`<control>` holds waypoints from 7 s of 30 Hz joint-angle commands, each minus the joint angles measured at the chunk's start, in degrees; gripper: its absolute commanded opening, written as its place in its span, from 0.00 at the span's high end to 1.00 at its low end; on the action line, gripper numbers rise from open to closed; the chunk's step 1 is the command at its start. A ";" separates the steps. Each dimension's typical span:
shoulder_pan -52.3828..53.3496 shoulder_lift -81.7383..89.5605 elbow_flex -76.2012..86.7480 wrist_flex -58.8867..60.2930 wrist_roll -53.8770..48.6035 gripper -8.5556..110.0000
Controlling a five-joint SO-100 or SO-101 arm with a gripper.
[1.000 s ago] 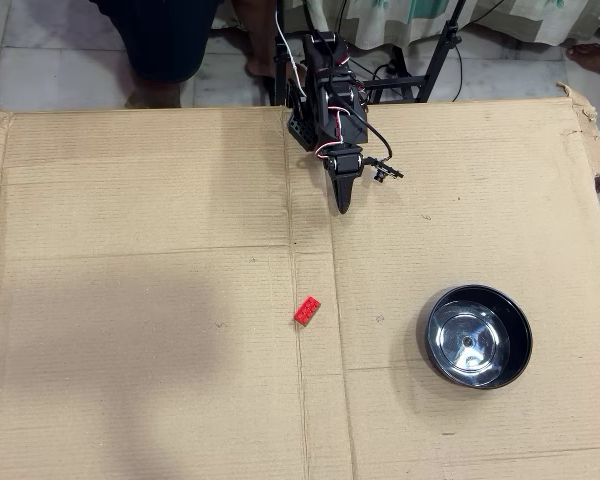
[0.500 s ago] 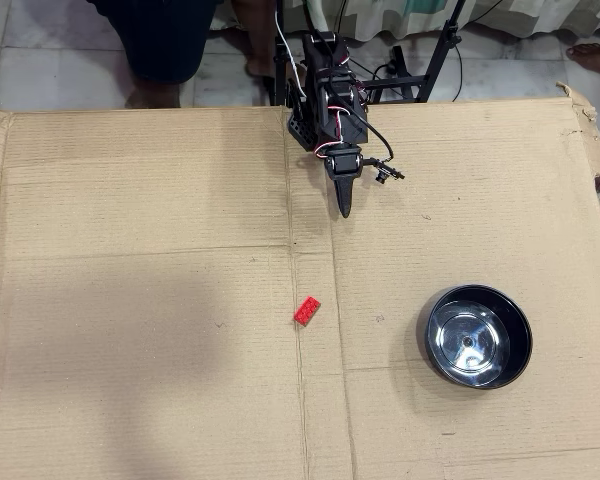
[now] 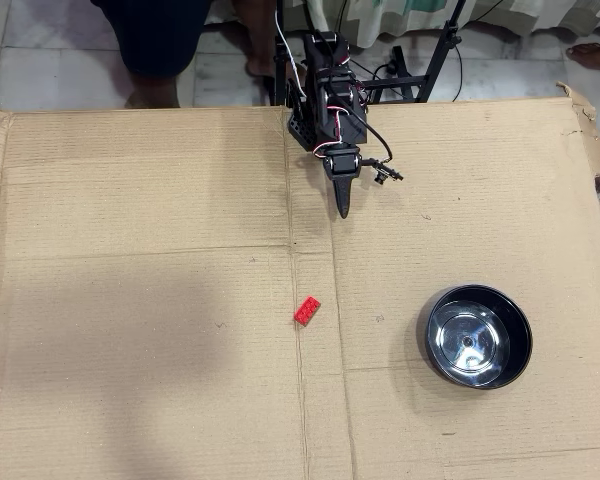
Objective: Grasp a lego block and put it in the bin.
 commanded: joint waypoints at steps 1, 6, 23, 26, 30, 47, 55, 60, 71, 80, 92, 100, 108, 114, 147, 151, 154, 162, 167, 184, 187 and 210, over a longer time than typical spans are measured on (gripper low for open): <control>2.72 0.00 -0.88 -0.62 0.35 0.85; 3.52 -2.20 -8.17 -0.70 0.62 0.85; 3.25 -60.03 -56.78 5.27 61.70 0.68; 2.81 -69.52 -66.18 6.06 68.12 0.65; 2.81 -81.65 -76.20 6.06 76.20 0.65; 6.50 -113.99 -100.28 6.06 111.01 0.65; 7.03 -122.34 -102.04 5.89 119.62 0.65; 6.94 -125.42 -104.24 5.89 120.06 0.65; 6.06 -136.41 -116.63 5.27 120.15 0.65; 6.06 -144.58 -123.22 5.19 120.15 0.65; 6.59 -146.16 -122.52 5.19 120.15 0.83; 7.03 -147.30 -123.31 5.19 120.15 0.93; 5.19 -140.10 -124.28 5.98 120.06 0.93; -0.09 -133.86 -124.98 5.62 120.06 0.93; -31.64 -126.21 -125.07 2.02 119.62 0.93; -31.73 -131.40 -125.07 -9.05 119.36 0.93; -31.64 -134.12 -125.68 -15.91 119.36 0.93; -30.32 -142.21 -134.91 -18.98 119.36 0.93; -27.33 -145.63 -137.02 -18.63 119.09 0.90; -25.40 -139.13 -136.14 -6.06 112.76 0.63; -24.26 -133.42 -136.14 3.96 112.68 0.63; -7.29 -88.95 -96.50 17.05 88.51 0.63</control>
